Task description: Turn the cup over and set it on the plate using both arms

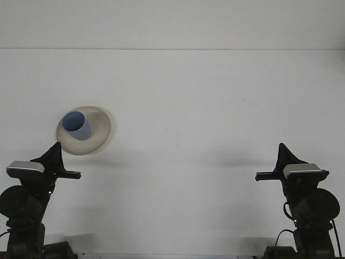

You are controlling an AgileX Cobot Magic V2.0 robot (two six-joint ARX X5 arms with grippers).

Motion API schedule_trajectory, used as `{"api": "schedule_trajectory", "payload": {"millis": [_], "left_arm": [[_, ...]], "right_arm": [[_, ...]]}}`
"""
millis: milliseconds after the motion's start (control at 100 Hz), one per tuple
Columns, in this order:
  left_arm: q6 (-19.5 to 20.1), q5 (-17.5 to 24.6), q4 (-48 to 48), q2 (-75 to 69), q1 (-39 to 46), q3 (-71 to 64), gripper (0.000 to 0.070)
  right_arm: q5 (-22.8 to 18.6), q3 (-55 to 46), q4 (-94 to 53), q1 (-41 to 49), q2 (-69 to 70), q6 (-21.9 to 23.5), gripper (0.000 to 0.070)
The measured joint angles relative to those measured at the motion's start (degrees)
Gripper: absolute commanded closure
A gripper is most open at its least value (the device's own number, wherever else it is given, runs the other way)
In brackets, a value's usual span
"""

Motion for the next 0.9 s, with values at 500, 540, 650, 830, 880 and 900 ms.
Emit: {"api": "schedule_trajectory", "payload": {"millis": [500,540,650,830,880,900], "left_arm": [[0.20,-2.95,-1.05,-1.81,-1.84,-0.50,0.0686],[0.55,-5.86,-0.59,-2.78,-3.34,-1.46,0.0686],[1.81,-13.03,2.67,-6.47,-7.52,-6.91,0.0685],[2.19,-14.12,5.92,-15.28,-9.18,-18.71,0.0685],[1.88,-14.12,5.35,-18.10,-9.38,-21.49,0.0685],[1.75,-14.12,5.14,-19.30,-9.42,-22.47,0.0686]], "right_arm": [[0.00,0.00,0.02,0.00,0.00,0.00,0.0700],[-0.02,0.00,0.02,0.00,0.00,0.00,0.0700],[0.00,0.00,0.02,0.00,0.00,0.00,0.0700],[0.00,0.00,0.04,0.00,0.00,0.00,0.0700],[0.00,0.00,0.04,0.00,0.00,0.00,0.0700],[0.00,0.00,0.04,0.00,0.00,0.00,0.0700]]}}
